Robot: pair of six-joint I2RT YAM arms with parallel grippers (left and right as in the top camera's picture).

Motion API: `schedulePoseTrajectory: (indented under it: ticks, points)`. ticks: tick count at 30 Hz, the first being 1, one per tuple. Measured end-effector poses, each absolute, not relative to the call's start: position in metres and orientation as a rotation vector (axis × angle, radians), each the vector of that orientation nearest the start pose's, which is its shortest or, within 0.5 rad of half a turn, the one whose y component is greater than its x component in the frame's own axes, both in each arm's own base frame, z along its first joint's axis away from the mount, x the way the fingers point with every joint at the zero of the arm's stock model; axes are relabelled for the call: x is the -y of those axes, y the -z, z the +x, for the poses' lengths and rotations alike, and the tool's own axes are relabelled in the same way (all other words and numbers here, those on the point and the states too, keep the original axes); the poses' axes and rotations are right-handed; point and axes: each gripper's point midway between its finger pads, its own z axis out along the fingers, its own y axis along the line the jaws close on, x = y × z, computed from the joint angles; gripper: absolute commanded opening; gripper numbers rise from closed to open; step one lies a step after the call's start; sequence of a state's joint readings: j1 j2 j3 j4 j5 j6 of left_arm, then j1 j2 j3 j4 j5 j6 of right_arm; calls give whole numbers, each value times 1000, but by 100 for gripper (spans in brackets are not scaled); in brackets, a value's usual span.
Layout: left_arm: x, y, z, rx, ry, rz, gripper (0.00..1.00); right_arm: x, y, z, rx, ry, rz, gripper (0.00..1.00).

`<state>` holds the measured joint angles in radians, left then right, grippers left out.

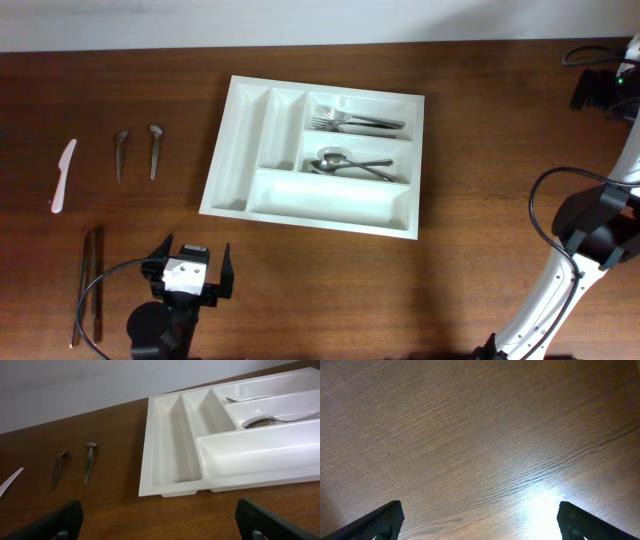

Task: Pack container
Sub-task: 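Move the left gripper over the two spoons on the left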

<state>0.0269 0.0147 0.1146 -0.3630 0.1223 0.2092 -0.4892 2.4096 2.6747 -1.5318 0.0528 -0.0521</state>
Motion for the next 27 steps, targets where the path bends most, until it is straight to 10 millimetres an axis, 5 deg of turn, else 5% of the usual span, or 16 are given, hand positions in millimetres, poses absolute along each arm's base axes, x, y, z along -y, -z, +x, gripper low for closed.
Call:
schedulePoseTrajectory:
  ticks: [16,27]
  points:
    - [15,-139,231,-1811,-55,252,99,248,-178,447,-2786,189,631,99]
    - [16,-166,228,-1822,14,183,99,248,-178,447,-2786,189,631,99]
